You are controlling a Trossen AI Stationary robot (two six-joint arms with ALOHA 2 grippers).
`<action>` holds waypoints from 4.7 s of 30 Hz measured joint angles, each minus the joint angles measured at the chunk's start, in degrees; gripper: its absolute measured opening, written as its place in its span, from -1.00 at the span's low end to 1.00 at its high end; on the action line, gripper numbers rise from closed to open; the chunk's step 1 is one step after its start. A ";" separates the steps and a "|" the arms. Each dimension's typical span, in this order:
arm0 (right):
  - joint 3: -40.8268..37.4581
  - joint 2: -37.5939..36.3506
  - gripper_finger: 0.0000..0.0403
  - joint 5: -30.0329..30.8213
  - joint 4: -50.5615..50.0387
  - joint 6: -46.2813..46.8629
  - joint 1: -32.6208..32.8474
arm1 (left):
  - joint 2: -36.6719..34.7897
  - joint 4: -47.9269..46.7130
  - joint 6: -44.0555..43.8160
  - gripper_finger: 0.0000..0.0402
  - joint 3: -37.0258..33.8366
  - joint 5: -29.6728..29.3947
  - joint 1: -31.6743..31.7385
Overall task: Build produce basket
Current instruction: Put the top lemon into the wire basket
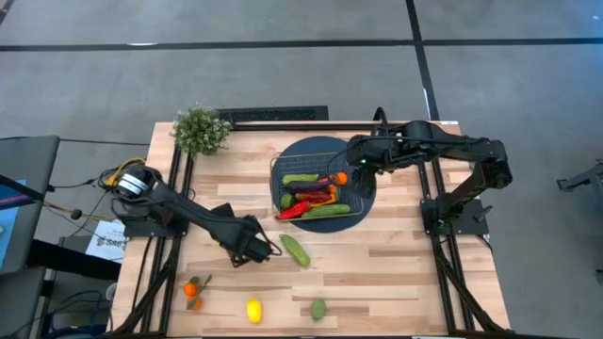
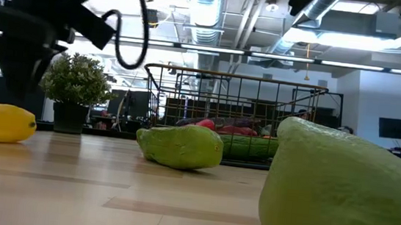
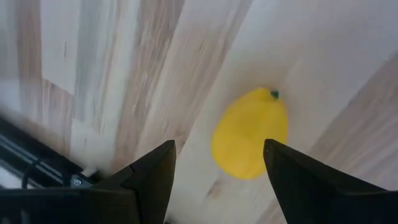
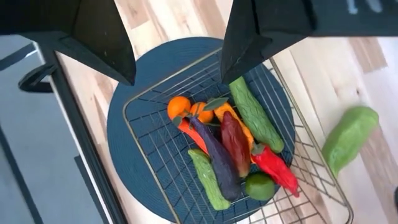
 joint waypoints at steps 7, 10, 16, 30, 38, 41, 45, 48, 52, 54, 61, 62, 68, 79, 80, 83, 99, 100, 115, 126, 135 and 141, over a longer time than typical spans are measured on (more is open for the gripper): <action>0.00 0.02 0.27 -0.07 0.06 4.87 0.00 | -8.11 9.16 2.03 0.15 -6.95 -1.29 -0.18; 0.00 0.02 0.27 -0.07 0.53 6.60 0.00 | -11.59 16.24 3.48 0.15 -10.97 0.72 -0.20; 0.00 0.02 0.27 -0.07 2.26 8.61 -0.02 | -14.59 20.30 5.30 0.15 -17.01 5.35 -0.20; 0.00 0.02 0.27 -0.02 6.90 8.84 -0.02 | -14.67 25.88 9.89 0.15 -22.62 5.30 -0.20; 0.00 0.02 0.27 0.04 9.67 8.86 -0.02 | -14.65 28.60 8.28 0.15 -23.85 3.68 -0.18; -0.01 0.09 0.27 0.04 10.51 8.84 -0.06 | -14.65 29.65 6.28 0.15 -23.85 1.01 -0.18; -0.07 0.50 0.27 0.04 11.89 8.79 -0.07 | -14.64 31.20 3.24 0.15 -23.85 0.78 -0.18; -0.04 0.48 0.27 0.04 12.50 8.53 -0.07 | -14.63 31.80 3.06 0.15 -23.85 0.81 -0.18; -0.04 0.48 0.27 0.04 12.44 8.48 -0.07 | -14.63 31.81 3.24 0.15 -23.85 0.81 -0.18; -0.04 0.48 0.27 0.04 12.44 8.40 -0.07 | -14.63 31.80 3.40 0.15 -23.85 0.81 -0.18; -0.04 0.48 0.27 0.02 12.41 8.36 -0.07 | -14.63 31.77 3.22 -0.06 -23.85 1.03 -0.18; -0.04 0.48 0.27 0.04 12.39 8.36 -0.07 | -14.63 31.77 3.18 -0.13 -23.85 1.16 -0.18; -0.04 0.48 0.27 0.02 12.14 8.33 -0.07 | -14.63 31.77 1.67 -0.44 -23.85 1.20 -0.18; -0.04 0.48 0.27 0.02 8.66 8.26 -0.07 | -14.58 22.45 4.04 -0.34 -8.64 -5.38 -0.07; -0.04 0.48 0.27 0.02 8.06 8.29 -0.07 | -14.58 20.49 4.57 -0.33 -6.08 -7.24 -0.07; -0.04 0.48 0.27 0.01 6.89 8.36 -0.07 | -14.58 16.45 6.97 -0.35 1.74 -14.02 -0.07; -0.04 0.46 0.27 0.02 5.81 7.05 -0.07 | -13.97 18.54 21.72 -0.34 19.94 -36.64 6.48; -0.04 0.46 0.27 0.02 5.86 6.98 -0.04 | -13.84 18.42 21.83 -0.34 19.83 -35.72 7.33; -0.02 0.44 0.27 0.02 6.25 6.83 -0.02 | 3.16 28.51 28.97 -0.34 19.03 -22.51 18.23; -0.02 0.44 0.27 0.02 6.20 6.64 -0.02 | 14.78 32.08 28.73 -0.34 19.39 -13.36 20.37; -0.02 0.44 0.27 0.02 6.33 5.48 0.00 | 14.55 34.56 29.37 -0.34 19.29 -12.15 20.80; -0.02 0.44 0.27 0.02 6.36 5.32 0.00 | 14.53 34.80 29.02 -0.34 19.29 -11.74 21.10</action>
